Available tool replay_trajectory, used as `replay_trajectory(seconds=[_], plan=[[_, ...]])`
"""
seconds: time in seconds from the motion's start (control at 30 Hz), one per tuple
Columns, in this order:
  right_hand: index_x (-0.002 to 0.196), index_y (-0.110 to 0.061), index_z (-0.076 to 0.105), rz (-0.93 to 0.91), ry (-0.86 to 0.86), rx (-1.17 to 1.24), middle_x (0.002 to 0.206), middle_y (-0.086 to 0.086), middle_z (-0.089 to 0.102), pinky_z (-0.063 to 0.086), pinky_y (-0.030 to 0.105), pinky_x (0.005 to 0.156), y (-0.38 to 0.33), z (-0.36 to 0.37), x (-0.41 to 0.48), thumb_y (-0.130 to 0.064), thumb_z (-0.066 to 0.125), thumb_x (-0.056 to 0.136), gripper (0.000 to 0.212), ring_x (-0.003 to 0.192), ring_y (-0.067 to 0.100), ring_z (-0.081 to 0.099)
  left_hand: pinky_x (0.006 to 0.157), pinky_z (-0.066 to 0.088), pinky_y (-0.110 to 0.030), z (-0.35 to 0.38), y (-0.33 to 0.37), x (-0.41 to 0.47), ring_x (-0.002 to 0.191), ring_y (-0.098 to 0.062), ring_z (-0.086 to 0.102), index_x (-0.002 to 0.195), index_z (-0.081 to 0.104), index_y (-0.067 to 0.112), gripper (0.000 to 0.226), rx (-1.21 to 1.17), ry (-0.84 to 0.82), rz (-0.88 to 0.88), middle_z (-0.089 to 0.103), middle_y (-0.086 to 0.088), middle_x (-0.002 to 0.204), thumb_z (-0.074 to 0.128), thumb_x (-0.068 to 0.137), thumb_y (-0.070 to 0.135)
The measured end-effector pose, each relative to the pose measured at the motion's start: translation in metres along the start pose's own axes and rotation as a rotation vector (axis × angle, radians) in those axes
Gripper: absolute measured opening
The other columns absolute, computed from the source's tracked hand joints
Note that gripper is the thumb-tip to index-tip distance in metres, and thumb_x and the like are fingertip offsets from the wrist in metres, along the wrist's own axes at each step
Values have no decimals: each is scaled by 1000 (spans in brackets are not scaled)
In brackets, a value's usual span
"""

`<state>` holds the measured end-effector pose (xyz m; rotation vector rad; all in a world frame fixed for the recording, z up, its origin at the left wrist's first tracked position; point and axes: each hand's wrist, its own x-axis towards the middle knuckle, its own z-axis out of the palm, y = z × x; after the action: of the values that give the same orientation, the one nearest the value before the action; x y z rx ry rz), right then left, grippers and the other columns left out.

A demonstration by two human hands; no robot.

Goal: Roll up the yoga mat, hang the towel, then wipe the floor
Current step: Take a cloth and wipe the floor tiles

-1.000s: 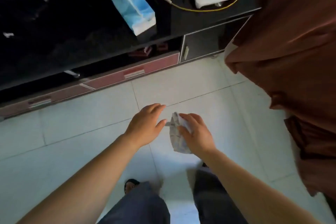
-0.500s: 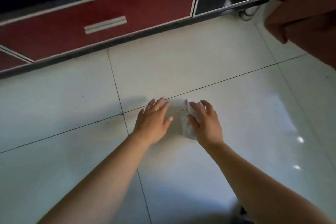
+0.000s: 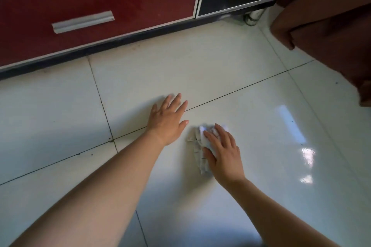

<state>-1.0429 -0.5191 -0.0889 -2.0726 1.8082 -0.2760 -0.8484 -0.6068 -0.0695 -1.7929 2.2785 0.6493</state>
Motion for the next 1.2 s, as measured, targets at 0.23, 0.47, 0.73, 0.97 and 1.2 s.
replay_trajectory(seconds=[0.23, 0.47, 0.73, 0.97, 1.2], plan=[[129, -34, 44, 13, 68, -63, 143, 7, 44, 46, 37, 84, 9, -1, 4, -42, 42, 86, 44, 125, 28, 41, 114, 10, -49, 14, 14, 5, 145, -22, -5, 149, 6, 29, 61, 4, -6, 48, -9, 5, 158, 29, 96, 50], [124, -19, 58, 72, 183, 27, 141, 14, 45, 35, 36, 100, -1, 11, 52, -40, 42, 88, 44, 126, 36, 41, 114, 13, -50, 23, -13, -20, 145, -18, -3, 148, 9, 34, 58, -22, 80, -14, -6, 5, 158, 30, 96, 47], [133, -16, 49, 30, 110, 41, 146, 15, 36, 32, 42, 102, -54, 31, 106, -45, 31, 84, 59, 136, 38, 29, 113, 16, -49, 21, -64, -54, 145, -22, -1, 149, 7, 30, 60, -7, 81, -193, -6, 5, 158, 31, 96, 46], [140, -21, 39, -159, -14, -51, 150, 10, 33, 33, 43, 105, -46, 38, 42, -47, 36, 89, 57, 139, 32, 27, 111, 20, -48, 22, -81, -83, 145, -23, -1, 149, 7, 30, 59, -29, 32, -207, -7, 4, 158, 31, 97, 45], [136, -17, 44, -263, -65, 17, 148, 14, 35, 36, 45, 99, -89, 57, 36, -41, 37, 89, 54, 135, 38, 31, 113, 17, -51, 24, -101, -126, 145, -23, 3, 149, 8, 29, 59, -50, -39, -288, -7, 3, 158, 32, 97, 45]])
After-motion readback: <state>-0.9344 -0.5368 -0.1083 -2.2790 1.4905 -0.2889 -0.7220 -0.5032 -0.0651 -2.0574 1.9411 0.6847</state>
